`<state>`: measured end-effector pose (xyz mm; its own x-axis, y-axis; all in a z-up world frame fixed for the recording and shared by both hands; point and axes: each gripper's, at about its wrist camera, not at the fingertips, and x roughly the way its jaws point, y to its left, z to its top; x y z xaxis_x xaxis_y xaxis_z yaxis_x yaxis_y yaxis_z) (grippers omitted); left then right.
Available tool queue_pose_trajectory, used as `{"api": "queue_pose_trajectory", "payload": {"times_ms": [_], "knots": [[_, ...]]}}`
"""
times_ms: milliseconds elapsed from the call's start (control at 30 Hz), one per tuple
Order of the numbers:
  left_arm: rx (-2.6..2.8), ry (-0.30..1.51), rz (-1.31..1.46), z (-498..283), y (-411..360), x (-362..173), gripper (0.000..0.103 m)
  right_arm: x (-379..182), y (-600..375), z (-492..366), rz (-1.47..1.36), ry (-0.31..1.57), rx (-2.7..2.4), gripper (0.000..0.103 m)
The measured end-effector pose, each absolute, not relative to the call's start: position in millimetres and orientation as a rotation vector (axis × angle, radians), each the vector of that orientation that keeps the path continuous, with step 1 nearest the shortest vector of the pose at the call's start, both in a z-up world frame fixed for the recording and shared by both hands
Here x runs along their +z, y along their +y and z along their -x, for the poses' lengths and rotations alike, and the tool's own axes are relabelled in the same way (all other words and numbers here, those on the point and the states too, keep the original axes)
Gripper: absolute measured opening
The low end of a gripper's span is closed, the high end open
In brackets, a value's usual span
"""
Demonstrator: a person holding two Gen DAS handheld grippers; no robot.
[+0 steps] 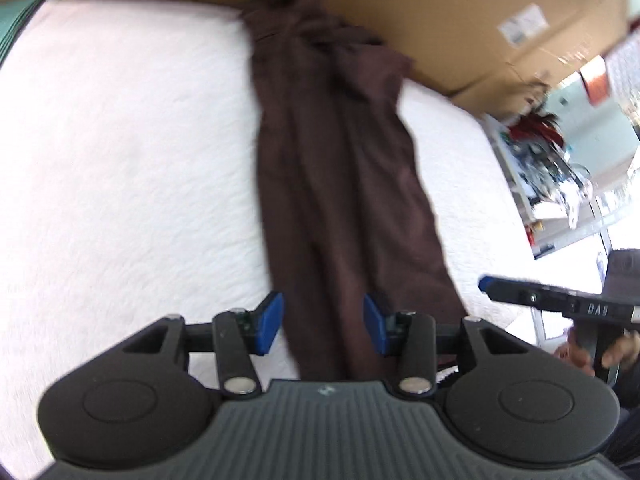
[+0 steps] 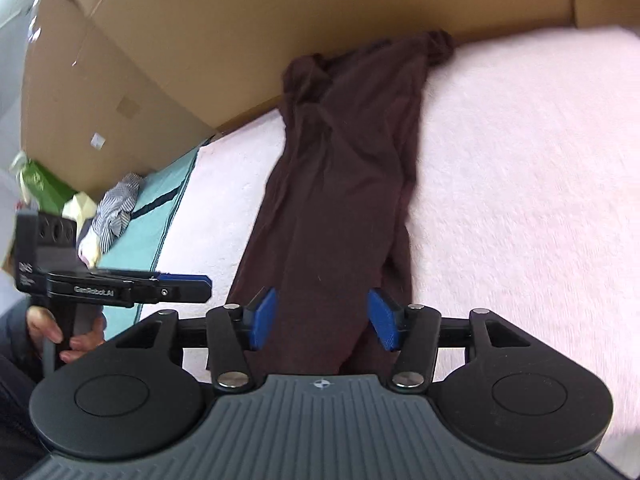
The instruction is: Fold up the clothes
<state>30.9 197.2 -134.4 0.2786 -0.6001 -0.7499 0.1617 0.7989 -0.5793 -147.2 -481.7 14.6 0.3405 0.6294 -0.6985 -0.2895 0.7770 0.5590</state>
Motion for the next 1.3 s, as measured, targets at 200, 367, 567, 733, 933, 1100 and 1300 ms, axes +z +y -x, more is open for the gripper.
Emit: {"api": "queue_pose_trajectory", "payload": {"times_ms": [200, 367, 567, 733, 933, 1100, 1300], "knots": [[-0.507, 1.224, 0.629, -30.4, 210.4, -157.4, 0.043, -17.3, -495.7, 156.5, -0.536, 1.159, 0.516, 0.056], [-0.541, 1.217, 0.762, -36.6, 208.4, -166.2, 0.052, -30.0, -501.4, 161.4, -0.673, 1.188, 0.523, 0.057], [-0.561, 1.242, 0.733, -16.6, 216.9, -166.6, 0.052, -31.4, -507.2, 171.8, -0.743, 1.212, 0.575, 0.055], [-0.575, 1.219, 0.746, -20.6, 206.9, -169.4, 0.055, -36.8, -509.8, 177.1, -0.792, 1.206, 0.576, 0.054], [-0.629, 1.207, 0.748, -28.9, 188.6, -170.1, 0.052, -39.8, -503.2, 160.0, -0.833, 1.172, 0.571, 0.055], [-0.644, 1.234, 0.801, -13.2, 194.0, -178.0, 0.043, -47.1, -512.2, 175.1, -0.858, 1.213, 0.605, 0.049], [-0.611, 1.213, 0.792, -16.9, 185.1, -174.5, 0.008, -56.2, -507.7, 172.4, -0.922, 1.212, 0.601, 0.033]]}}
